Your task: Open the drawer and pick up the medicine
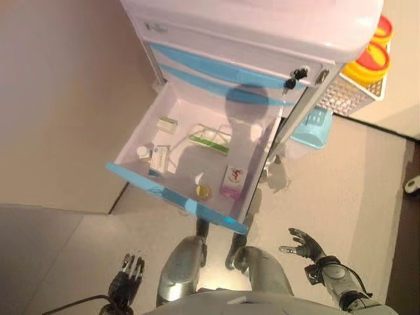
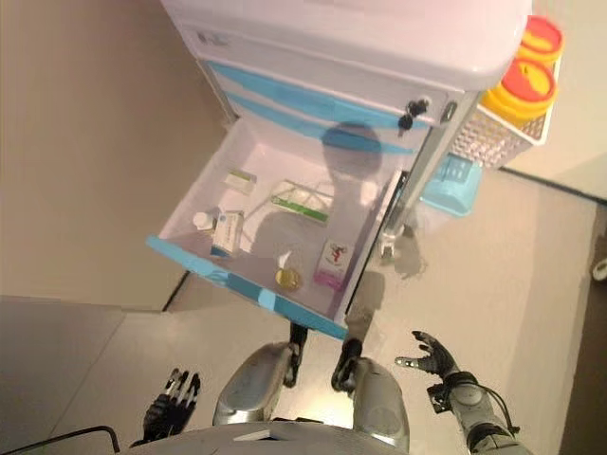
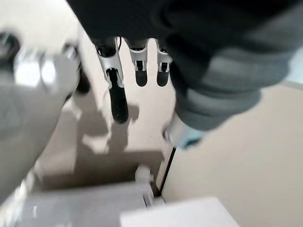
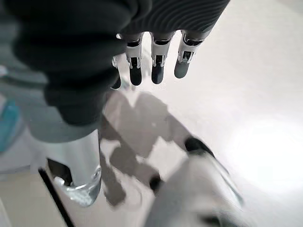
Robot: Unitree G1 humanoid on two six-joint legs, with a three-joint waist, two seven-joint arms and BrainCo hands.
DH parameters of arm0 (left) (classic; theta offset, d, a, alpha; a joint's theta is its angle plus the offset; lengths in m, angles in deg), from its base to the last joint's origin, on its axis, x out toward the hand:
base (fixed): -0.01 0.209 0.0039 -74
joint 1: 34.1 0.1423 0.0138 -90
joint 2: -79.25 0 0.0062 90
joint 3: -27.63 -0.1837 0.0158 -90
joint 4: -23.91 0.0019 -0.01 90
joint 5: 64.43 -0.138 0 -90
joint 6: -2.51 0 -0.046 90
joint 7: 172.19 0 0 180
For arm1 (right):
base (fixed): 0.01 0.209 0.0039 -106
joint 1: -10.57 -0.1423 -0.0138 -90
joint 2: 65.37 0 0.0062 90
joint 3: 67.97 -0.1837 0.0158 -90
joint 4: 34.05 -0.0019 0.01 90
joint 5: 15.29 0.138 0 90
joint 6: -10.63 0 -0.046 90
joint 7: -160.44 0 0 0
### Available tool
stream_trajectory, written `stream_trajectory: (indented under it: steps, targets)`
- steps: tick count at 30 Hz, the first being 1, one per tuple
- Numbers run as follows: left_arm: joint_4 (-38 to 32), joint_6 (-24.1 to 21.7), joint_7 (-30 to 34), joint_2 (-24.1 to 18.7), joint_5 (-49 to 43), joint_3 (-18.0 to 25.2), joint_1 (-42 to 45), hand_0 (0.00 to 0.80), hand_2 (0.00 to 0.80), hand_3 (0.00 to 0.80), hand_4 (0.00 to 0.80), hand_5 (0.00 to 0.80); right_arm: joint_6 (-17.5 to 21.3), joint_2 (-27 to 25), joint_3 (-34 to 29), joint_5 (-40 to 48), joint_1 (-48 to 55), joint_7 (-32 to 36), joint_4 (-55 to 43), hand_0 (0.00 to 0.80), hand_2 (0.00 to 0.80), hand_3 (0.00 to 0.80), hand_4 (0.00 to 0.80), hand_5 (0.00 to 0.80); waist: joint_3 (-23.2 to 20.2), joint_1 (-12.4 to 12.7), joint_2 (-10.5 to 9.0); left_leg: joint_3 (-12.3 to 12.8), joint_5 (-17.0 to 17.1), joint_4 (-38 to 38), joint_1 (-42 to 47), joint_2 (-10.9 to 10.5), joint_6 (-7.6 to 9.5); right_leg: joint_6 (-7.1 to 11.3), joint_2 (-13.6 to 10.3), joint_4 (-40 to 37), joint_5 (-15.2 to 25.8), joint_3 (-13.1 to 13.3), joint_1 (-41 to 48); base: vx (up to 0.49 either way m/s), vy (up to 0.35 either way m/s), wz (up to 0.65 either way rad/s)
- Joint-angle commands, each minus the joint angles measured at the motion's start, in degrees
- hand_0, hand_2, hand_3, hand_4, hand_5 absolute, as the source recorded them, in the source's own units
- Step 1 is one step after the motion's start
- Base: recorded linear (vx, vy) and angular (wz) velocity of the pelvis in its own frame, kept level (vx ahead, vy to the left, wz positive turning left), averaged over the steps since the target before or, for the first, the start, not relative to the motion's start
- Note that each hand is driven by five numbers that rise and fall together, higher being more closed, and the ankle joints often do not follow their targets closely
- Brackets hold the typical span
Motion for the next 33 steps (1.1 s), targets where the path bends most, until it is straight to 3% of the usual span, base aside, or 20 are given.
stream_trajectory:
  steps: [1,4,5,7,9,11,15,19,23,29,33]
  targets:
    - [-0.29,-8.70,-9.54,-0.88,-13.85,-1.22,0.26,0.000,0.000,0.000,0.000,0.000,2.51,-1.82,-1.71,-1.51,2.41,-8.17,-1.07,0.000,0.000,0.000,0.000,0.000,-2.17,-0.84,-1.43,-0.29,-8.26,4.76,-0.39,-1.91,0.43,5.14,0.74,-8.15,3.32,1.38,6.62,0.110,0.065,0.03]
    - [-2.70,-13.86,-19.71,-1.11,-32.77,-5.57,-0.17,0.000,0.000,0.000,0.000,0.000,3.06,-2.86,-2.47,-0.93,2.69,-14.27,-5.11,0.000,0.000,0.000,0.000,0.000,-4.16,-1.79,-1.45,-0.36,-8.70,2.97,1.88,-2.17,1.22,5.42,0.95,-9.33,3.66,2.59,7.73,0.093,0.067,0.05]
    - [-4.18,-14.53,-23.86,-1.46,-38.99,-7.66,0.06,0.000,0.000,0.000,0.000,0.000,1.03,-3.67,-2.86,0.32,2.98,-14.67,-8.74,0.000,0.000,0.000,0.000,0.000,-4.75,-2.15,-1.39,-0.30,-8.88,2.50,2.55,-2.19,1.50,5.50,1.05,-9.61,3.76,3.03,7.99,0.088,0.077,0.04]
    - [-6.95,-14.61,-30.87,-2.66,-52.32,-12.98,0.68,0.000,0.000,0.000,0.000,0.000,-1.53,-5.45,-4.16,3.64,3.55,-15.26,-18.43,0.000,0.000,0.000,0.000,0.000,-6.04,-3.23,-1.13,0.19,-9.22,1.50,3.78,-2.22,2.21,5.64,1.40,-10.10,3.98,4.09,8.24,0.083,0.101,-0.05]
    - [-8.87,-12.31,-33.41,-3.81,-57.72,-17.02,1.29,0.000,0.000,0.000,0.000,0.000,-3.52,-7.05,-4.90,3.81,4.06,-15.29,-28.12,0.000,0.000,0.000,0.000,0.000,-6.92,-4.41,-0.71,0.74,-9.44,0.57,4.83,-2.16,2.62,5.82,1.68,-10.52,4.14,5.04,8.36,0.066,0.130,-0.24]
    - [-9.47,-9.94,-31.02,-4.34,-57.82,-18.86,1.33,0.000,0.000,0.000,0.000,0.000,-0.66,-8.35,-4.79,0.48,4.28,-15.17,-37.78,0.000,0.000,0.000,0.000,0.000,-7.99,-5.92,-0.16,1.37,-9.60,-0.57,5.82,-2.33,3.13,6.15,1.87,-11.09,4.41,6.04,8.34,0.055,0.148,-0.34]
    - [-8.62,-9.04,-27.01,-3.68,-56.07,-19.72,0.53,0.000,0.000,0.000,0.000,0.000,7.36,-9.55,-2.39,-10.65,2.61,-13.91,-46.88,0.000,0.000,0.000,0.000,0.000,-9.39,-6.70,0.71,2.13,-9.81,-2.36,7.36,-2.51,3.70,6.86,1.73,-11.70,4.49,6.82,8.63,0.044,0.108,-0.31]
    - [-7.97,-8.82,-25.04,-2.61,-55.39,-19.65,0.60,0.000,0.000,0.000,0.000,0.000,12.31,-11.46,2.17,-21.30,-0.30,-13.63,-51.84,0.000,0.000,0.000,0.000,0.000,-10.68,-5.40,0.96,1.74,-9.14,-4.70,7.98,-2.66,3.89,7.43,1.48,-12.88,4.86,6.18,8.99,0.009,0.021,-0.05]
    - [-6.72,-8.22,-24.18,-2.12,-56.09,-19.33,1.13,0.000,0.000,0.000,0.000,0.000,14.73,-14.23,7.67,-30.35,-4.23,-15.27,-53.60,0.000,0.000,0.000,0.000,0.000,-11.41,-3.16,0.76,0.65,-8.24,-6.36,7.89,-2.82,3.62,7.77,1.16,-13.98,5.29,4.69,9.32,-0.011,-0.004,0.18]
    - [-6.05,-8.07,-23.54,-2.62,-59.39,-18.94,2.26,0.000,0.000,0.000,0.000,0.000,11.94,-18.44,17.70,-47.48,-12.92,-19.54,-53.51,0.000,0.000,0.000,0.000,0.000,-11.74,0.94,0.39,-1.94,-7.64,-6.67,7.20,-3.28,3.42,7.97,0.24,-14.17,5.38,1.99,9.67,-0.007,-0.012,0.25]
    - [-6.01,-7.82,-23.78,-3.12,-59.89,-18.85,2.86,0.000,0.000,0.000,0.000,0.000,9.46,-18.70,23.43,-51.56,-17.97,-18.03,-51.47,0.000,0.000,0.000,0.000,0.000,-11.95,3.45,0.22,-4.02,-7.03,-7.37,7.11,-3.54,3.31,7.93,-0.16,-14.26,5.26,0.09,10.32,0.021,-0.007,0.26]
